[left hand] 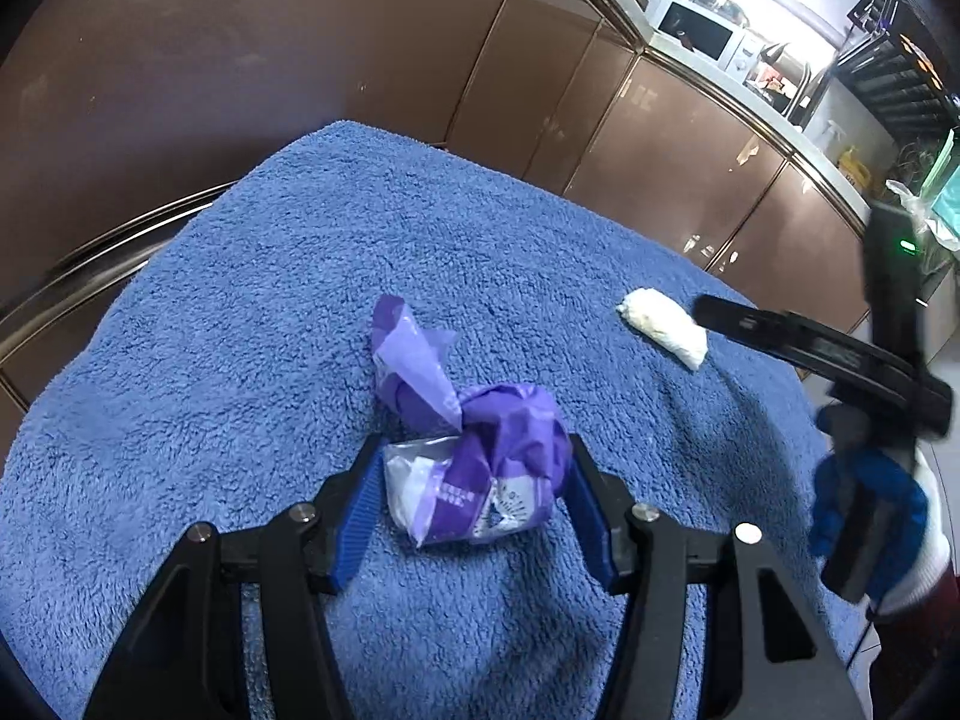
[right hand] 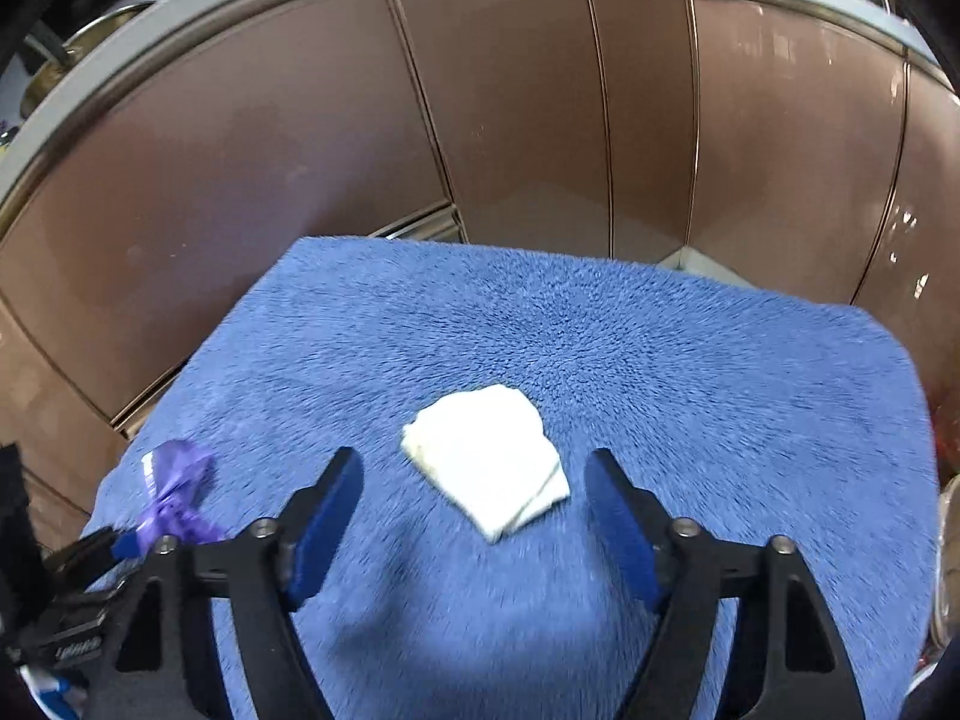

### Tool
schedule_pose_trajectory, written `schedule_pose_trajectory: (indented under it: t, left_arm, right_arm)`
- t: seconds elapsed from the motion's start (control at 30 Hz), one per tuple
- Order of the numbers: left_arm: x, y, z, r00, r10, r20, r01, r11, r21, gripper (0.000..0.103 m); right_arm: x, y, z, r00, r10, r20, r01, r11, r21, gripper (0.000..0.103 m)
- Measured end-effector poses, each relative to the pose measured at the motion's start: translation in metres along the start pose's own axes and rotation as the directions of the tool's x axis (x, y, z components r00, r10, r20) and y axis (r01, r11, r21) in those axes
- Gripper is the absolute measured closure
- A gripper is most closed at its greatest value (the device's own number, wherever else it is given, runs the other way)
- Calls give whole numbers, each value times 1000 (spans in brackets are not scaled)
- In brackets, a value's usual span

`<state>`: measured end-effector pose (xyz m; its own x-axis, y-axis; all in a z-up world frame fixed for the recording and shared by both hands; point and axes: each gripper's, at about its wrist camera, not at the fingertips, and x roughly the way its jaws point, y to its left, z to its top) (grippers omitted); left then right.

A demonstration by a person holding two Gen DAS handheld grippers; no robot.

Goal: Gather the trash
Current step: 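Grasp the purple wrapper with the left tool while the right tool grasps the white tissue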

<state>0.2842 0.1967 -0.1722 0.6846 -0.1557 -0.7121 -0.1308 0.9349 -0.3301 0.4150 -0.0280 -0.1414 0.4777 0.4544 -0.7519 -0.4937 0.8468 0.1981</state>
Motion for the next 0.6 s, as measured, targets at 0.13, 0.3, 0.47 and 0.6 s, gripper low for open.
schedule_pose_trajectory:
  t: [0.13,0.3,0.47,0.6]
  left_arm:
    - [0,-1,-1,1000,6,7,-6,1000,0,51]
    - [-2,-3,-7,1000,10,13,-10,1000,-2,52]
    - [-5,-1,-9,1000,-1,20,2,1000,-16,53]
    - [-8,3,-10,1000,-4,26,4,1000,-20,55]
  right_arm:
    - [17,-2,3,999,-21,-34,20,1000,-16,42]
    - [26,7,0,997,-51,-66,47,997,-64,57]
    - [19,17,-4,996,-66,-66,59,994,-96,85]
    - [3,26,-11,997,-61,-47,56,993,-105,88]
